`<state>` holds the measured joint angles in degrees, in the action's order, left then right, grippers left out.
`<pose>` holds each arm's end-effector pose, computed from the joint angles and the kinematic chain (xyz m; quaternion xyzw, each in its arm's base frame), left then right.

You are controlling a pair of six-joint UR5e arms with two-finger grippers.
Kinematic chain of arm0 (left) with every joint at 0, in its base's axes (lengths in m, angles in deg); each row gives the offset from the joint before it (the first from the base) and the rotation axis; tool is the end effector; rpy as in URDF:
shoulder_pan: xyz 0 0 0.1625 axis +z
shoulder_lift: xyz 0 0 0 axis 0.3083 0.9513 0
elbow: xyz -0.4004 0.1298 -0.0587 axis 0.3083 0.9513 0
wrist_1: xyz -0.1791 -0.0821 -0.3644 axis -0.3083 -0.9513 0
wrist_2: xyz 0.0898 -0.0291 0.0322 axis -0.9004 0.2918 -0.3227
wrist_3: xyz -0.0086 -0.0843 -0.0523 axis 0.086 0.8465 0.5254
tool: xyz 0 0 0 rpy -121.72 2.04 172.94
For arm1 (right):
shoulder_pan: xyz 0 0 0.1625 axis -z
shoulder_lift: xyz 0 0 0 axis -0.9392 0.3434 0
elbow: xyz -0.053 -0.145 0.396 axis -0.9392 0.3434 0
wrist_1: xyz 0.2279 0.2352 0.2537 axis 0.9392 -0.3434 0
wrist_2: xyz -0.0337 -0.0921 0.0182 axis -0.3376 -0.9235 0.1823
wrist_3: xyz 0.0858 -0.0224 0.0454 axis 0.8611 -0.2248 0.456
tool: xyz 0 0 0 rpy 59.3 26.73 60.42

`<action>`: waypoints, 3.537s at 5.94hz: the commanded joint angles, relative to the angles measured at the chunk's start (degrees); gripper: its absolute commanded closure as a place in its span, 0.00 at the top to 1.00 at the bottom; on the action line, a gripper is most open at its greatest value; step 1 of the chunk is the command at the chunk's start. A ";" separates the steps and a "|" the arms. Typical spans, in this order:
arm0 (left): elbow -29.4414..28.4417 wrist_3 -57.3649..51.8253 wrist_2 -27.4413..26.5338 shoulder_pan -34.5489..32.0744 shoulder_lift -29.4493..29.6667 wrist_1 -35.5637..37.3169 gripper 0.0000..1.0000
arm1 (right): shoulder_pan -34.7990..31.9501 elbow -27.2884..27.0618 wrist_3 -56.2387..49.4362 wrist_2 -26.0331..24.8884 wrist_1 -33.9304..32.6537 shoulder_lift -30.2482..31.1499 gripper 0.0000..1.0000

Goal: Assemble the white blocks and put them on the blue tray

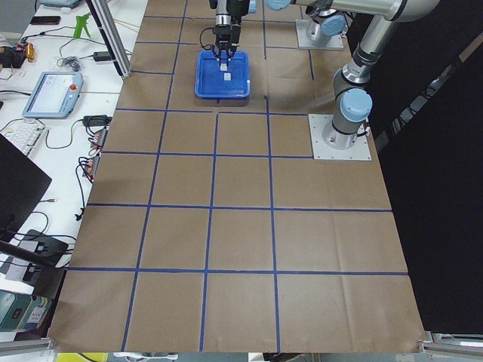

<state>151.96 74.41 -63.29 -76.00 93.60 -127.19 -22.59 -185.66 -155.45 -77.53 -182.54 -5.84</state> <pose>-0.1533 -0.4598 0.5173 -0.0062 0.9967 -0.0572 0.0571 0.2208 -0.5291 0.1590 -0.6469 0.6810 -0.2333 0.2515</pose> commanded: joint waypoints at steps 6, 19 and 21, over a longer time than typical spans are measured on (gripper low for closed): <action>-0.02 0.00 0.06 0.09 -0.05 0.00 0.99 | -2.41 -0.57 0.84 -0.37 -0.98 -0.19 0.31; -0.11 0.09 0.06 0.26 0.03 0.09 0.99 | -2.41 -0.57 3.65 -0.28 -1.42 -0.63 0.54; -0.11 0.00 0.06 0.26 0.03 0.09 0.99 | -2.41 -0.57 3.65 -0.28 -1.42 -0.63 0.54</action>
<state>151.86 74.44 -63.23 -75.74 93.63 -127.10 -25.00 -186.23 -151.80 -77.81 -183.95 -6.47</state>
